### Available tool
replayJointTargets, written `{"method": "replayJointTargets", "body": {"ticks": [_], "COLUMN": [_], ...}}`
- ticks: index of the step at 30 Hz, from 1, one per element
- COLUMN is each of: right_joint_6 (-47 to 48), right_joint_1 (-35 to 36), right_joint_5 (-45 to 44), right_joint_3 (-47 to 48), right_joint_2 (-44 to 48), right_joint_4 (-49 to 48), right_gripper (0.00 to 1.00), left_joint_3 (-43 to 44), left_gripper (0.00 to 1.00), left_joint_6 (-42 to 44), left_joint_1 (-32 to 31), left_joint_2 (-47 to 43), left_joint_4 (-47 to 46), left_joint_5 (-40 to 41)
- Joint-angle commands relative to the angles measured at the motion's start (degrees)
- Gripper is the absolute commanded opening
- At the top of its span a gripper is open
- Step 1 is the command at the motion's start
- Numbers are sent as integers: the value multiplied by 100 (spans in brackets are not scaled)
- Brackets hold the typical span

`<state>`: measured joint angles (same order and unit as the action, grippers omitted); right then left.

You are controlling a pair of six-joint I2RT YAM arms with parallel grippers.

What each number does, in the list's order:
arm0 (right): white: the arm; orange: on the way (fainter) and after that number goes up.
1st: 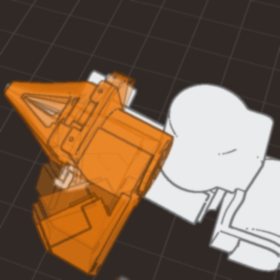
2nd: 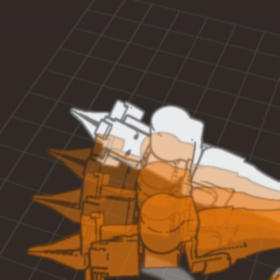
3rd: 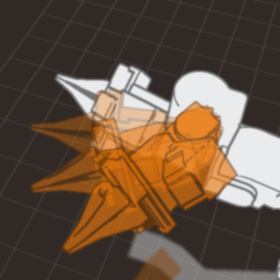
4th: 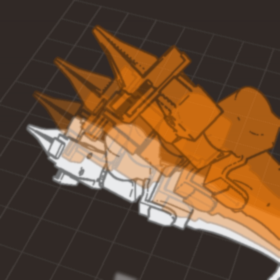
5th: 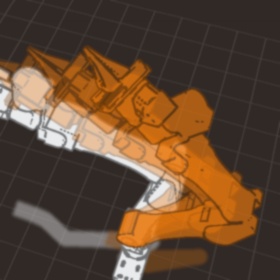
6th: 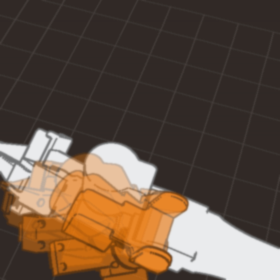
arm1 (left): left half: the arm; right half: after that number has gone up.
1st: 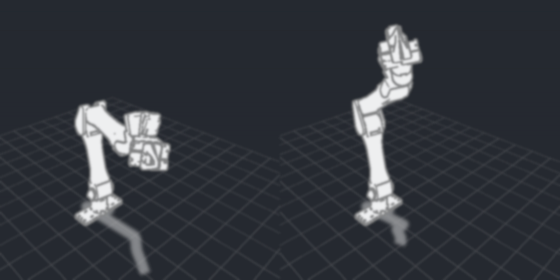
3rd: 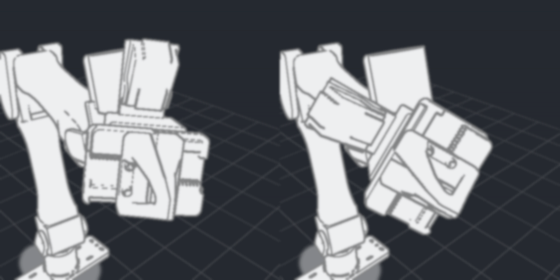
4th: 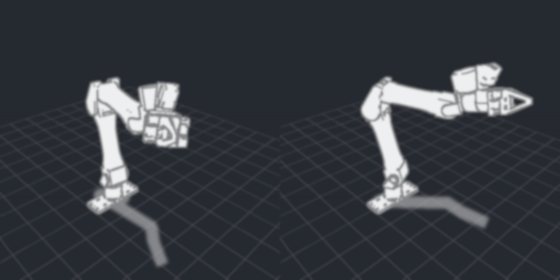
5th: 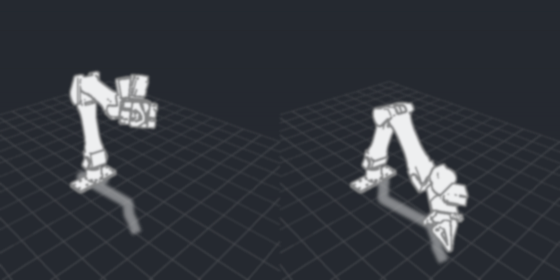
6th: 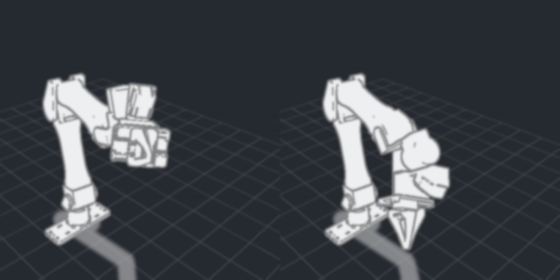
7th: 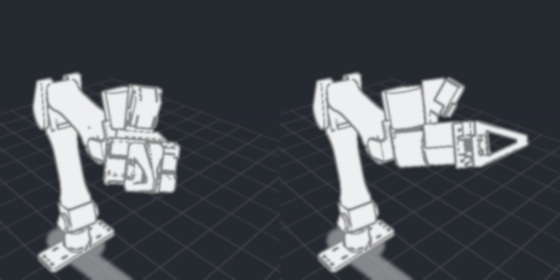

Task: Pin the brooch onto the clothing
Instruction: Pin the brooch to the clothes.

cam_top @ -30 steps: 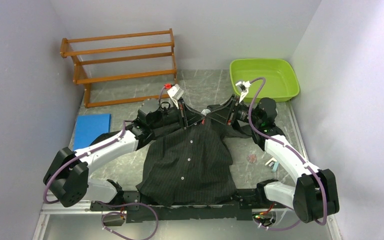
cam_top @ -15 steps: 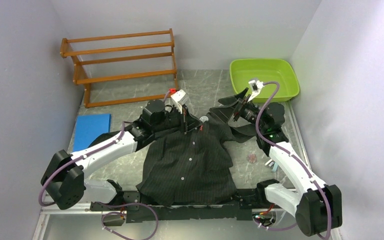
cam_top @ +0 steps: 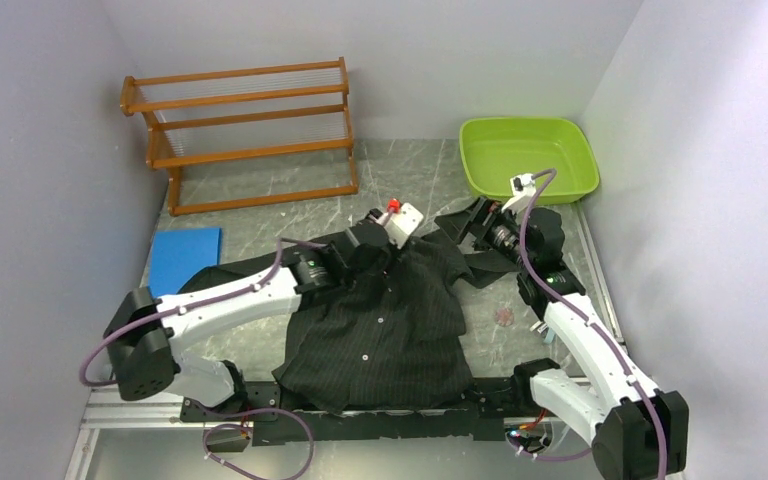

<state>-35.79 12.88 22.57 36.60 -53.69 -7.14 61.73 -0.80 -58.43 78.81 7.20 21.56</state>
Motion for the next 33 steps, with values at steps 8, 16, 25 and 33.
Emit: {"method": "replayJointTargets", "body": {"ticks": [8,16,25,33], "right_joint_6": [-225,-137,-453,76], "right_joint_1": [-19,-73,-396,-708], "right_joint_5": [-1133,-1065,-1417,-1283], "right_joint_3": [-130,28,-218,80], "right_joint_2": [493,-135,-630,-1918], "right_joint_4": [1450,1589,1682,1495], "right_gripper": [100,100,100,98], "left_joint_3": [1537,2101,1425,451], "left_gripper": [95,95,95,95], "left_joint_6": [523,-765,-2447,-3221], "left_joint_1": [-473,497,2848,4610], "left_joint_2": [-119,-323,-278,592], "left_joint_4": [1440,1900,1886,1684], "left_joint_5": [-850,-2127,-3319,-4019]}}
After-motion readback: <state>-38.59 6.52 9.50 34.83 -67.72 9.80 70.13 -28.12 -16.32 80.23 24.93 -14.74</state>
